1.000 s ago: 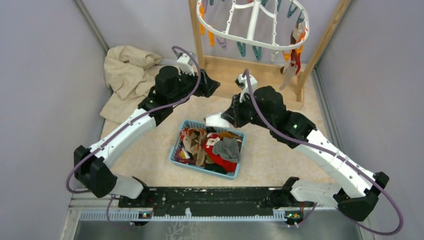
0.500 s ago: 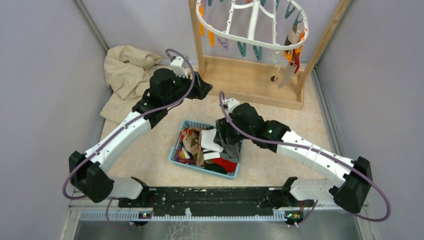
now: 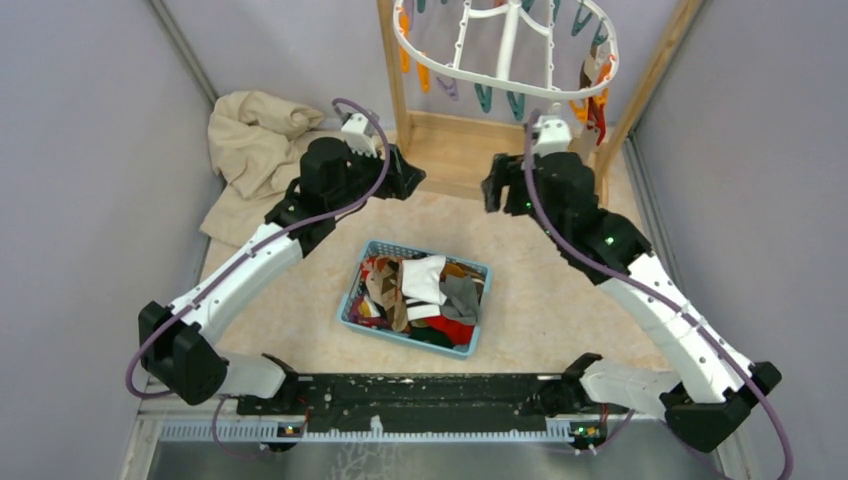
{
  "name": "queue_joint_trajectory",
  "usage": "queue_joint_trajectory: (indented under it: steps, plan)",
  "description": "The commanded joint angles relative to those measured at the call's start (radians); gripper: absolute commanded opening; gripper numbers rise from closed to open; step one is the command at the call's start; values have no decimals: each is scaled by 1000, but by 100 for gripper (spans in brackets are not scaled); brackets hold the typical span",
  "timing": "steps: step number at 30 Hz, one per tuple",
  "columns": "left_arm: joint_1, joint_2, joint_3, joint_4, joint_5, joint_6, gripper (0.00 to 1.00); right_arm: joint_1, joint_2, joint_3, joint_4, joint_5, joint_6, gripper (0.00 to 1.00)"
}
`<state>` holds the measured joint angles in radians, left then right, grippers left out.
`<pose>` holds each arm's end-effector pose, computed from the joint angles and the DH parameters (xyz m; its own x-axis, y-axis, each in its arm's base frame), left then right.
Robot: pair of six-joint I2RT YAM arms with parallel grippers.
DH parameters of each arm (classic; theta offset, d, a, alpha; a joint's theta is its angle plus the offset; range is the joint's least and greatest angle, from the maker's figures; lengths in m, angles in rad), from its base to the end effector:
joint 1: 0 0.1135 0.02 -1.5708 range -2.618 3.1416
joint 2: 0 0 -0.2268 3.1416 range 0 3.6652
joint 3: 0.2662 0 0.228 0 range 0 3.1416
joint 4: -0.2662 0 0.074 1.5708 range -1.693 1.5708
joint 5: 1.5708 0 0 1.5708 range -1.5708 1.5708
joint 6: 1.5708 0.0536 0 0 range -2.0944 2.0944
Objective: Remove the socks clipped to the hanger
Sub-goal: Place the sock in the bin, then remove the sock from the hanger.
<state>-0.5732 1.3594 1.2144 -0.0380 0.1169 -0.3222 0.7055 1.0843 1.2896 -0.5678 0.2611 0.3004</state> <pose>0.2687 -0.1809 0.3397 -0.3461 -0.1509 -0.9260 0.5539 0.7637 -0.3315 0.1876 0.1416 0.3729 -0.3889 0.0443 -0.9202 -0.3430 0.9201 0.1892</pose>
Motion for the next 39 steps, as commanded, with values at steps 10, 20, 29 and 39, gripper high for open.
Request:
queue_joint_trajectory:
  steps: [10,20,29,39]
  plan:
    - [2,36,2,24,62,-42,83,-543,58,198,138,24,-47,66]
    - [-1,47,1,30,99,-49,82,-822,28,-181,531,-293,-32,69]
    - [-6,76,2,97,143,-66,82,-824,168,-241,768,-324,-23,70]
    - [-36,109,10,138,156,-67,82,-824,293,-191,853,-266,-37,50]
